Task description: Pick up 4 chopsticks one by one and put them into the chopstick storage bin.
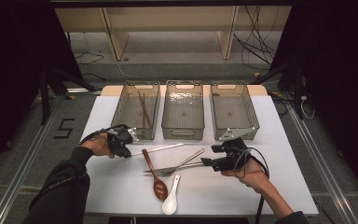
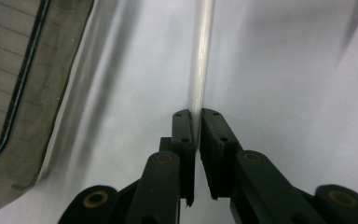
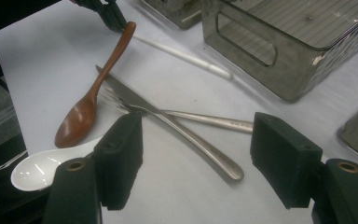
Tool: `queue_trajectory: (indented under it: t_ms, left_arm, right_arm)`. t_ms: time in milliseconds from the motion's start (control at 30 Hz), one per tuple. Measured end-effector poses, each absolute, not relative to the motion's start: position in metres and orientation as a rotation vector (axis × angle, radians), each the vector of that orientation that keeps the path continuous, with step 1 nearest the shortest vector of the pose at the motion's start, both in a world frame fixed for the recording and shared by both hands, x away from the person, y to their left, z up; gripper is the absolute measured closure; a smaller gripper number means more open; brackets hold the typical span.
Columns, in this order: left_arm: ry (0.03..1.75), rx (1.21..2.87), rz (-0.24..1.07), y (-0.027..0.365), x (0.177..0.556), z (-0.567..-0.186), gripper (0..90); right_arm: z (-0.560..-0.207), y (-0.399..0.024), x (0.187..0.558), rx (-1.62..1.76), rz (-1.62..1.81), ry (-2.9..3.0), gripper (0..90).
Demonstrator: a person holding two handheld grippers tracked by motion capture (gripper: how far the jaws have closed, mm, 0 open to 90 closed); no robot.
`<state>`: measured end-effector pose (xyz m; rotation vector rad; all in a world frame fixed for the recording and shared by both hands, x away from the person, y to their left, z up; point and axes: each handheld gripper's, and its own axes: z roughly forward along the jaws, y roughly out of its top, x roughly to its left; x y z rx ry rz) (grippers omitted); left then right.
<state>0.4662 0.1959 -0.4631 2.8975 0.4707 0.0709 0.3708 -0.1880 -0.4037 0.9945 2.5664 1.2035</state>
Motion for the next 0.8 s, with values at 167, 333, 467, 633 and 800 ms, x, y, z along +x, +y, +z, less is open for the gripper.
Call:
queue_trajectory:
  t_ms: [167,333,467,633,800]
  left_arm:
    - [0.468,2.887,0.051,0.199,0.463,-0.463,85.3]
    - [0.484,2.868,0.042,0.203,0.462,-0.464,85.5]
    - [0.483,2.891,0.042,0.201,0.462,-0.463,84.8]
    - [0.512,2.865,0.055,0.199,0.463,-0.463,81.4]
    - [0.532,2.835,0.072,0.192,0.466,-0.462,79.1]
  right_arm:
    - [-0.404,-0.188,0.371,0.989,1.206,2.563,35.2]
    - [-0.404,-0.188,0.371,0.992,1.204,2.565,35.2]
    - [-0.404,-0.188,0.371,0.991,1.203,2.566,35.2]
    - [-0.404,-0.188,0.371,0.994,1.203,2.566,35.3]
    - [-0.404,-0.188,0.371,0.997,1.202,2.566,35.3]
